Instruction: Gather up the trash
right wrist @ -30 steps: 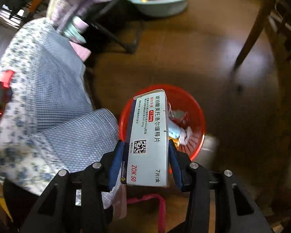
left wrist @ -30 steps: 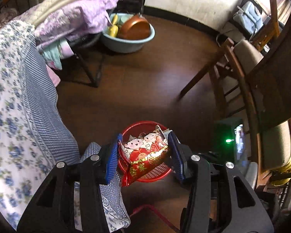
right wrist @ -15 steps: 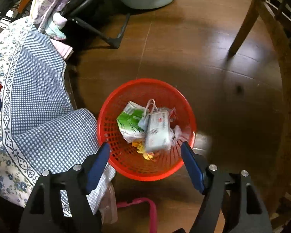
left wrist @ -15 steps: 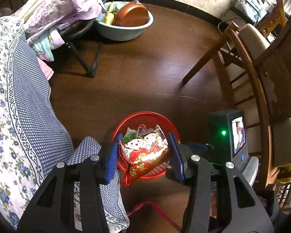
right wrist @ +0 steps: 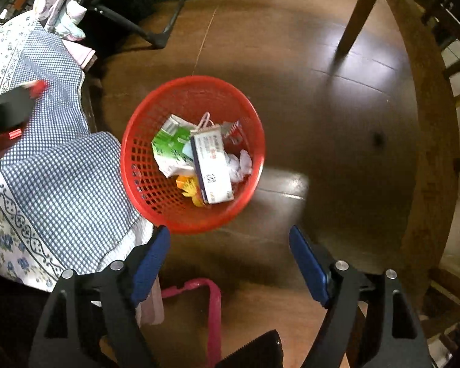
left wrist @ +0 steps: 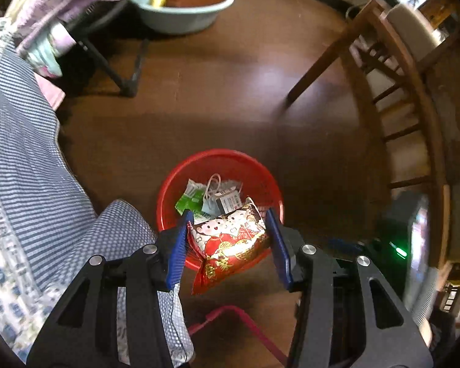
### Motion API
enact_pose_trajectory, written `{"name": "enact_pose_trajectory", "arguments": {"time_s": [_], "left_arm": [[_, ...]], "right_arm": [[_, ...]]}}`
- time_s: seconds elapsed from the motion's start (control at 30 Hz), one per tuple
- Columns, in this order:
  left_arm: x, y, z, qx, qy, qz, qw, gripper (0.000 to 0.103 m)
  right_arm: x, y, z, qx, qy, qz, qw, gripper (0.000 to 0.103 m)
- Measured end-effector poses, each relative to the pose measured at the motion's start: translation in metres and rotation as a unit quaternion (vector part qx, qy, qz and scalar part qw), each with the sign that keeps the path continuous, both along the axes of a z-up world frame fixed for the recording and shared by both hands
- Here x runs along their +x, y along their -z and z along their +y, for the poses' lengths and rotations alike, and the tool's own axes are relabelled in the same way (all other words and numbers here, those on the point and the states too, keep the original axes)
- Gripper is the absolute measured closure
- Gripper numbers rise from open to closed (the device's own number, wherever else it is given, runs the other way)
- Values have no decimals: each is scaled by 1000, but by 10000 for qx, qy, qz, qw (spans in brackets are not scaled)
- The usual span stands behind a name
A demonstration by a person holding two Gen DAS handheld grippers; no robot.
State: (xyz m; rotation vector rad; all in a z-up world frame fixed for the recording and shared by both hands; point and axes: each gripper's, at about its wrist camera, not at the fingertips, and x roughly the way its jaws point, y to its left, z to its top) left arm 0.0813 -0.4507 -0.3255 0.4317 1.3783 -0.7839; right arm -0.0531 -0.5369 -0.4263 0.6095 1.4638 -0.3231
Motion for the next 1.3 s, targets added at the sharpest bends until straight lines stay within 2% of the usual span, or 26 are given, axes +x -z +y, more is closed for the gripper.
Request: {"name": "enact_pose_trajectory", "arguments": {"time_s": [0.2, 0.47, 0.53, 0.67, 0.9, 1.03, 1.13, 1.2, 1.27, 1.3], "left_arm": [[-2, 36, -6, 316, 64, 126, 9994, 55], [-4, 43, -4, 309, 120, 331, 9989, 54], [-3, 43, -6, 324, 111, 360, 9988, 52], [0, 42, -5, 361, 11, 366, 9987, 36], [4, 44, -2, 358, -177, 515, 9979, 29], [1, 28, 0, 184, -236, 393, 9988, 29], [-8, -6, 6, -236, -246, -44, 9994, 28], [-19, -34, 15, -438, -262, -414, 9978, 22], [-33, -55, 24, -501, -305, -736, 9956, 14], [-41, -65, 30, -503, -288, -894, 9943, 14]], "right_arm": [[-10, 7, -2, 84, 89, 14, 9999, 24], [-6, 12, 2, 142, -15, 25, 9999, 24], [-5, 12, 3, 140, -16, 39, 9999, 24], [-6, 11, 2, 118, 16, 32, 9999, 24], [-6, 3, 0, 33, 18, 5, 10000, 24], [-7, -5, 1, -19, -13, -16, 10000, 24], [-8, -13, 3, -116, -54, -100, 9999, 16], [-8, -22, 6, -185, -118, -177, 9996, 9], [-9, -33, 11, -274, -199, -269, 9991, 7], [-11, -44, 15, -374, -251, -389, 9982, 6]]}}
